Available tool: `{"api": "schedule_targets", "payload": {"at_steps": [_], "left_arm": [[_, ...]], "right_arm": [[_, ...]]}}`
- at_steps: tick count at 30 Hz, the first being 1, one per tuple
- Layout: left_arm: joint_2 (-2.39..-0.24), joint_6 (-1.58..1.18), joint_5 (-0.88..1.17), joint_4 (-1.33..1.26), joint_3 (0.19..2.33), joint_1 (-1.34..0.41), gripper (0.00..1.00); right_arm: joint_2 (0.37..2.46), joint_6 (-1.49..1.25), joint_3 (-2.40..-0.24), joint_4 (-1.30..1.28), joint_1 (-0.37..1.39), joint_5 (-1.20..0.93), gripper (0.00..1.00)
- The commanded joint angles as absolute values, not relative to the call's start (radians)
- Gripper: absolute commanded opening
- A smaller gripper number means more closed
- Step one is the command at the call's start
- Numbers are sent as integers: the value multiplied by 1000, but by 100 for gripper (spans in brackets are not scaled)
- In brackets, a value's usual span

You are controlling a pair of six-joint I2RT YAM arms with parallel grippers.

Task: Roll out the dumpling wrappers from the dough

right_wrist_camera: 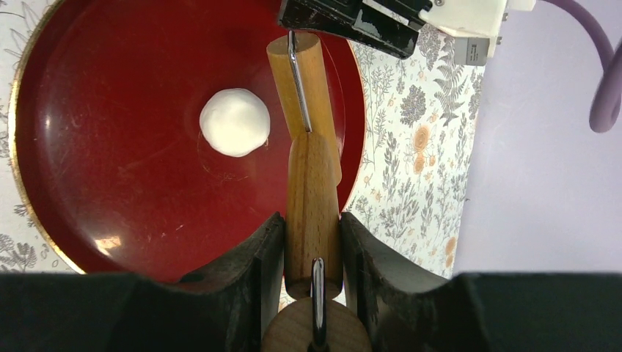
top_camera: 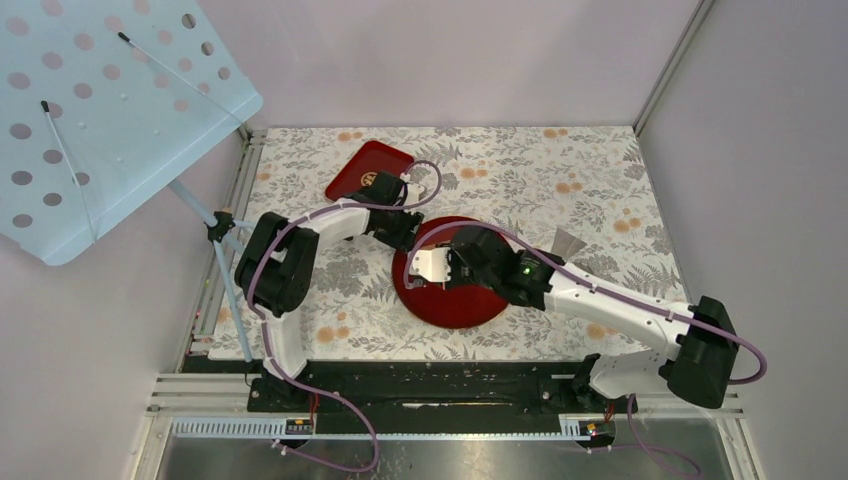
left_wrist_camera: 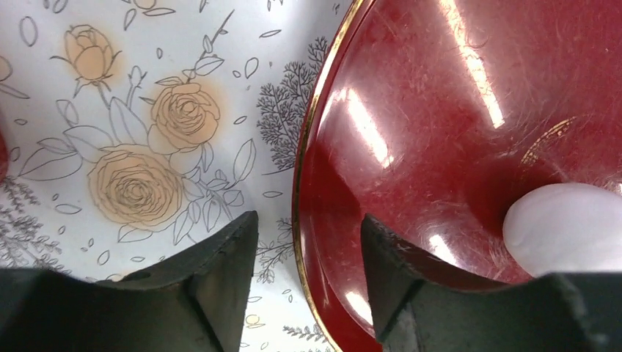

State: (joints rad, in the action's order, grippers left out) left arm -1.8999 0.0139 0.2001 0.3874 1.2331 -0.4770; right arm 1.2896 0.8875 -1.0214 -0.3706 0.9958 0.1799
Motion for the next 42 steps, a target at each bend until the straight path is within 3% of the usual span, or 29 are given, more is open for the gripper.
{"api": "schedule_targets", "payload": {"at_steps": [1, 7, 23, 42], "left_arm": [[-1948, 3, 198, 412, 1289, -485, 51], [-1985, 5, 207, 414, 1329, -486, 28], [-1969, -25, 144, 368, 1289, -496, 0], [-1971, -28, 121, 369, 1291, -503, 0]], "right_arm": [[1324, 947, -1034, -284, 1010, 236, 0], [1359, 964, -1038, -285, 1021, 243, 0], [1372, 995, -978, -337, 1071, 263, 0], [1432, 990, -908, -469, 1109, 295, 0]]}}
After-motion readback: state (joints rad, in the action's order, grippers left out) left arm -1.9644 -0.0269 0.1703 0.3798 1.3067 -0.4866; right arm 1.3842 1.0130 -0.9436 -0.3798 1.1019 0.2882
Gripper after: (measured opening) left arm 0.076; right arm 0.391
